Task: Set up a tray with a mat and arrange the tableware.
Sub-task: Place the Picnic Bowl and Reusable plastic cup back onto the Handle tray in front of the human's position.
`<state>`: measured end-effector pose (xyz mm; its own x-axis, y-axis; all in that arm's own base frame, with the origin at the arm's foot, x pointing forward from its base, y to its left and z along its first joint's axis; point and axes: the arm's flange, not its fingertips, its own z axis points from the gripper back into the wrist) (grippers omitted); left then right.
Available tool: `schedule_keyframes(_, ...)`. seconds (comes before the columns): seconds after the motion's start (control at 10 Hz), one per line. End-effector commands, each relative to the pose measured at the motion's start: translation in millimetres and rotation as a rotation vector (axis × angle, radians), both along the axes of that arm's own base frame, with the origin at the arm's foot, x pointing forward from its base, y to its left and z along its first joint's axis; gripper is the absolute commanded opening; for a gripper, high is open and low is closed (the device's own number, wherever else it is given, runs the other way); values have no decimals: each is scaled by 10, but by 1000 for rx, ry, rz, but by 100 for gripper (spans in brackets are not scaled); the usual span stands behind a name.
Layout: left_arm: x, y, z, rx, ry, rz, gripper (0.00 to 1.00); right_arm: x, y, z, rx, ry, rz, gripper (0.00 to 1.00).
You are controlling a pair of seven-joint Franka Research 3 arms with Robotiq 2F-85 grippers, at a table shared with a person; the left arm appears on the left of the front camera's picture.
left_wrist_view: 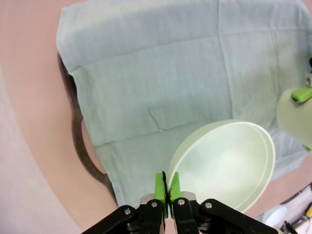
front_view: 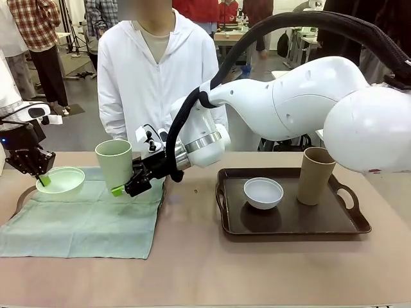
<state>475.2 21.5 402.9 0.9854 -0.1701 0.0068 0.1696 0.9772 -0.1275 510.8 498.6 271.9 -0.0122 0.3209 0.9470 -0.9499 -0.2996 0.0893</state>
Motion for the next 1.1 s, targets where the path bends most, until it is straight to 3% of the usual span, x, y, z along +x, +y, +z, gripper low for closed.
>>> schedule_keyframes(0.0,27,-33,-74,2,-44,-6,4,65,48,-81,10,-8,57,80)
schedule_keyframes(0.5,116,-152,-294,14,-66,-40,4,170,33,-266,-8,-16,48,80)
schedule_keyframes(1.0,206,-140,-423,7,-36,-48,4,231,63,-321,-35,-15,40,80)
